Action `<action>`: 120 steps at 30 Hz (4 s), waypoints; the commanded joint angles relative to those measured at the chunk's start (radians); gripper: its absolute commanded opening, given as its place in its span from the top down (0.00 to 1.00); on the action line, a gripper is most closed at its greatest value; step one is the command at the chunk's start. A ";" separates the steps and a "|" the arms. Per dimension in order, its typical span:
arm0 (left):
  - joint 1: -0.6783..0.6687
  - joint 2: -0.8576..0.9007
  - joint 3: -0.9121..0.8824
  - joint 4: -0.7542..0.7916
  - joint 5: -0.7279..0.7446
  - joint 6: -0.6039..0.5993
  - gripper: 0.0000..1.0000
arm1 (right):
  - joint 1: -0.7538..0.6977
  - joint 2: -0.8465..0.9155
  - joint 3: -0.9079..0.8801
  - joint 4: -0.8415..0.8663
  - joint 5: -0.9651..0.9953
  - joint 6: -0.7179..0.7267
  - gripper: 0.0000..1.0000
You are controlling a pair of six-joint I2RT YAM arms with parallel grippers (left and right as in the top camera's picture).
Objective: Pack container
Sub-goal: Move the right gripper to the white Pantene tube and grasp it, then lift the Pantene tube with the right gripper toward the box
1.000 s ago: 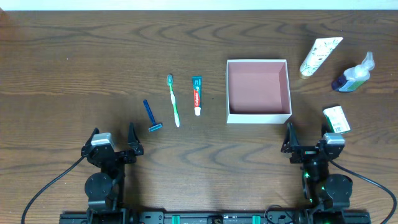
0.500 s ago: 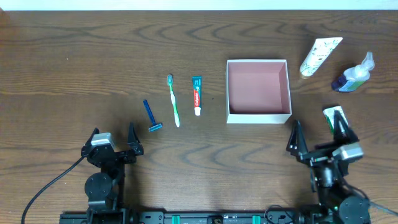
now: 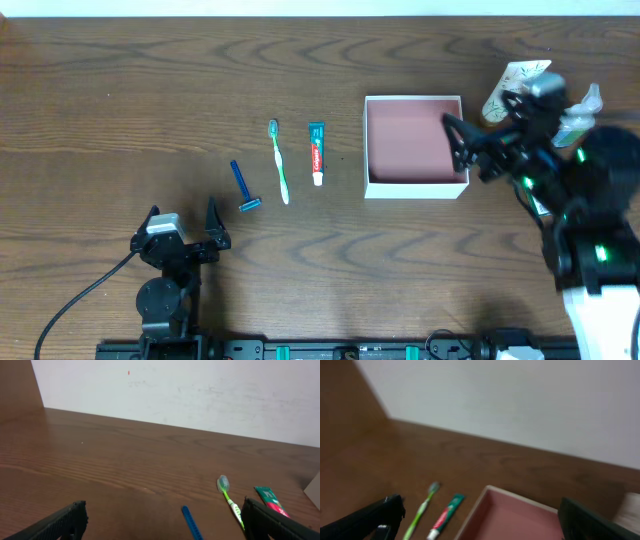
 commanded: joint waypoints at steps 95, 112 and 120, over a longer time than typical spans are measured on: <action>0.005 -0.005 -0.024 -0.032 -0.011 0.014 0.02 | -0.191 0.986 0.837 -0.571 0.518 1.295 0.50; 0.005 -0.005 -0.024 -0.032 -0.011 0.014 0.02 | -0.197 0.986 0.837 -0.590 0.518 1.295 0.80; 0.005 -0.005 -0.024 -0.032 -0.011 0.014 0.02 | -0.196 0.985 0.837 -0.615 0.513 1.294 0.87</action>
